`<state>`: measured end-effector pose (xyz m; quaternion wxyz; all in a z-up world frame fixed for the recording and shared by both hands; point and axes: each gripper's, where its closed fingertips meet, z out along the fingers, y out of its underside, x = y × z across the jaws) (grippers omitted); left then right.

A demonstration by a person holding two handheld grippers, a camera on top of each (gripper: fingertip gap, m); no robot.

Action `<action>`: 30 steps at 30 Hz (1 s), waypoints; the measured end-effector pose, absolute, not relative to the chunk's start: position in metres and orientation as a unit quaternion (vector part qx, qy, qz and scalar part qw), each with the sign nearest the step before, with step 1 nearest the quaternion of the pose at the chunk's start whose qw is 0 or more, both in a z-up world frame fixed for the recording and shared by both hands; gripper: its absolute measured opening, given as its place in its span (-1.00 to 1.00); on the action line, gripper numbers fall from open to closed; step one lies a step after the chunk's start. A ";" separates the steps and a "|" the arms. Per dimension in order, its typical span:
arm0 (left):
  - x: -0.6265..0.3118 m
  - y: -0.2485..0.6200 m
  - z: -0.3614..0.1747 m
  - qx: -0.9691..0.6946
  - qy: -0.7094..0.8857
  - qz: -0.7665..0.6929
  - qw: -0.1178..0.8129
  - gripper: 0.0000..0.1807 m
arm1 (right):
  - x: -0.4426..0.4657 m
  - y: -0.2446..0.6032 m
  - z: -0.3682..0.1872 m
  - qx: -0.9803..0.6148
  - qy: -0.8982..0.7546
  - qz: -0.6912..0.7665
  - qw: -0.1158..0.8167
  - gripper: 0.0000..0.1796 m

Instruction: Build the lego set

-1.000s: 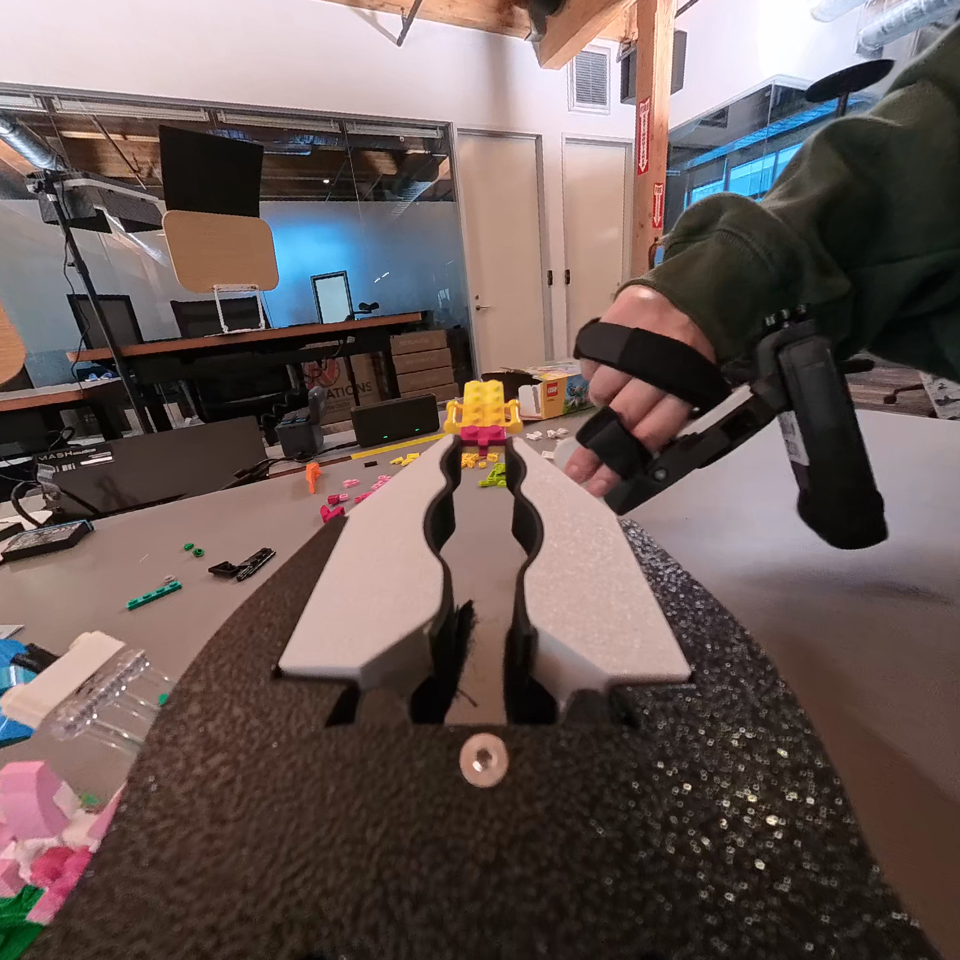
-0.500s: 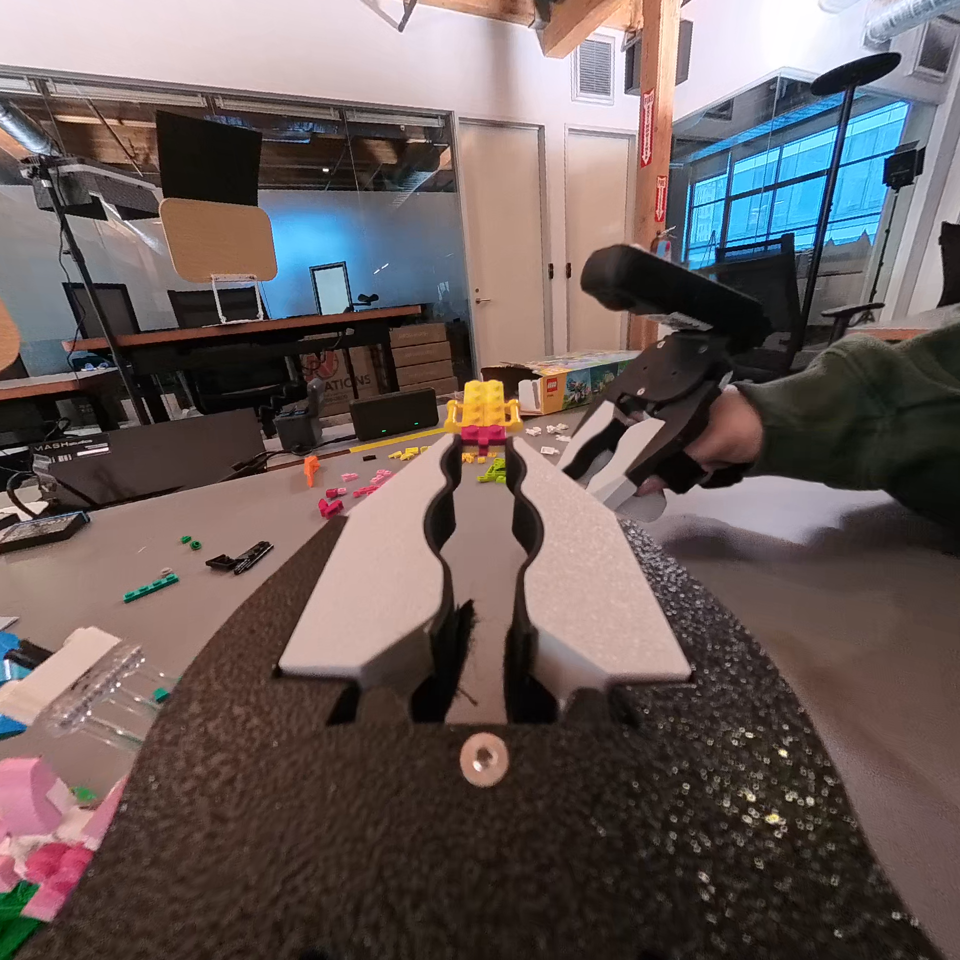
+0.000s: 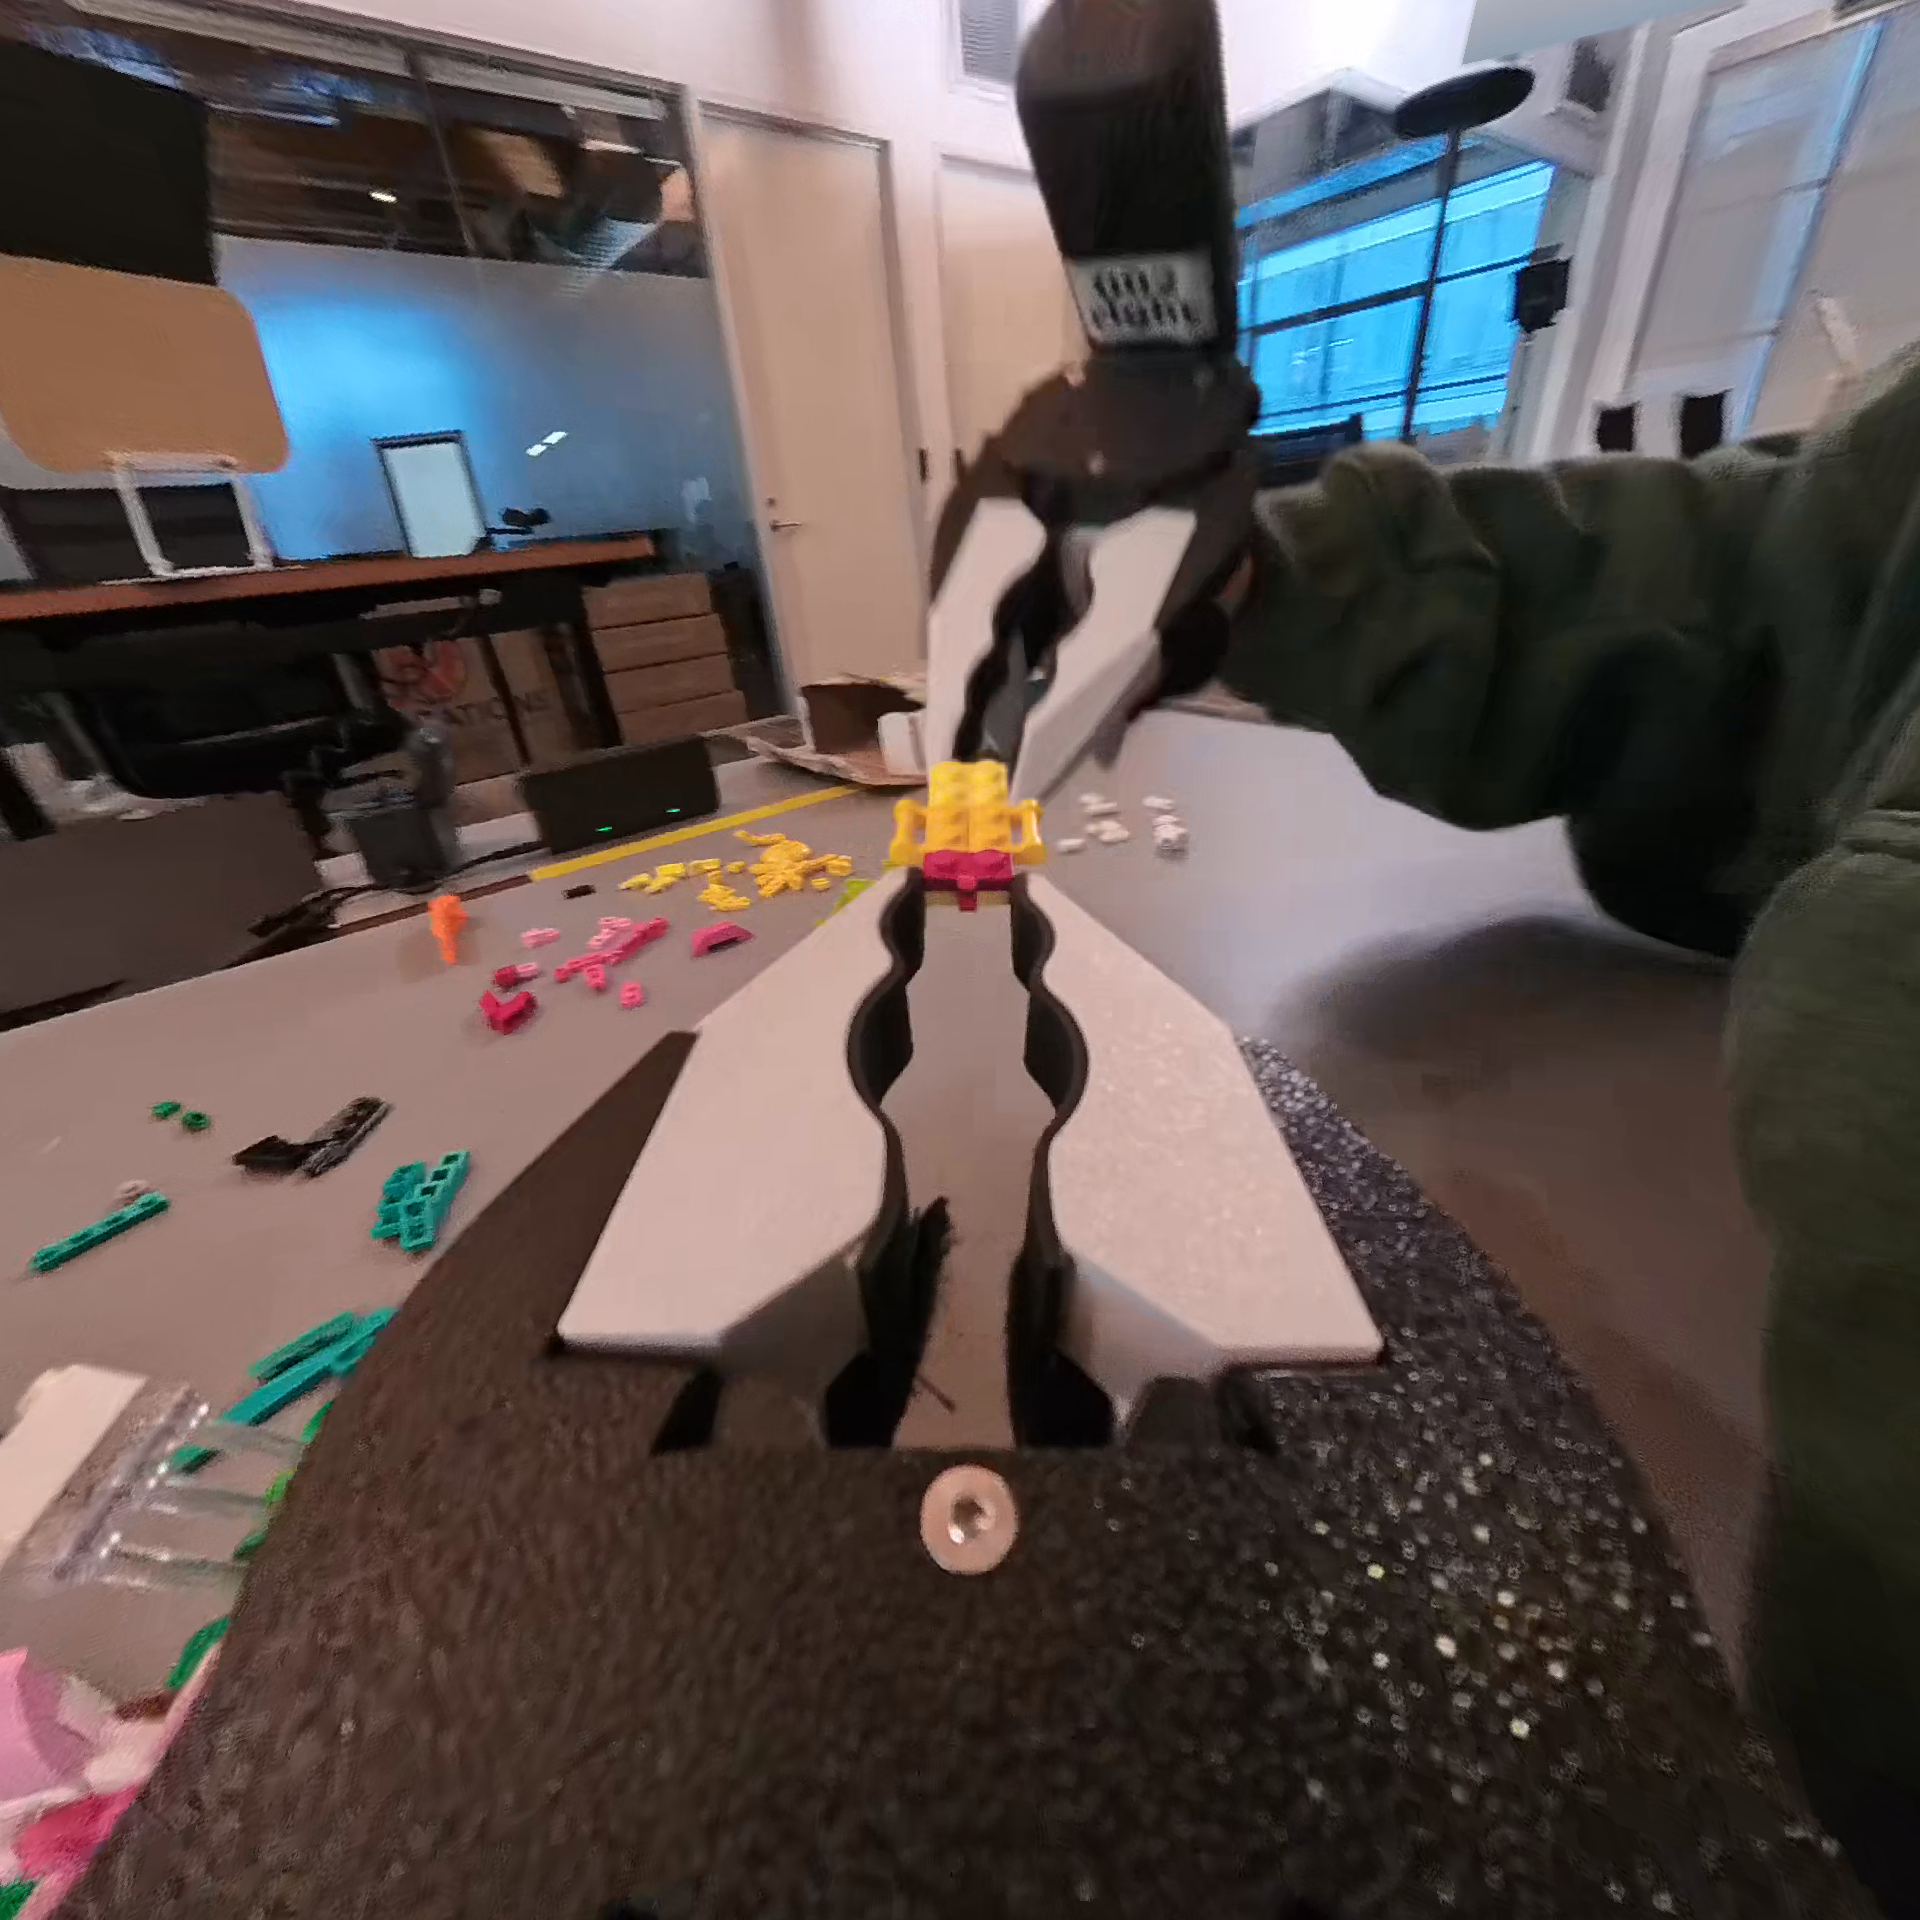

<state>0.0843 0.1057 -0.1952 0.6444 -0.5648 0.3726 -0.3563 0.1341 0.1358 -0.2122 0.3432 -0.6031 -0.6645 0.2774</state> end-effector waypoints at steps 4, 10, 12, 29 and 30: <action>0.082 0.094 -0.185 -0.544 0.376 -0.418 0.623 -0.85 | 0.118 0.105 -0.170 -0.539 -0.719 0.327 0.294 -0.84; 0.081 0.088 -0.182 -0.537 0.385 -0.424 0.619 -0.84 | 0.108 0.093 -0.169 -0.525 -0.765 0.301 0.222 -0.84; 0.081 0.087 -0.183 -0.538 0.390 -0.420 0.618 -0.84 | 0.104 0.094 -0.169 -0.525 -0.768 0.296 0.217 -0.84; 0.083 0.082 -0.182 -0.536 0.395 -0.427 0.612 -0.84 | 0.096 0.085 -0.170 -0.509 -0.800 0.246 0.199 -0.83; 0.083 0.082 -0.182 -0.536 0.397 -0.425 0.612 -0.84 | 0.096 0.085 -0.169 -0.508 -0.801 0.247 0.198 -0.83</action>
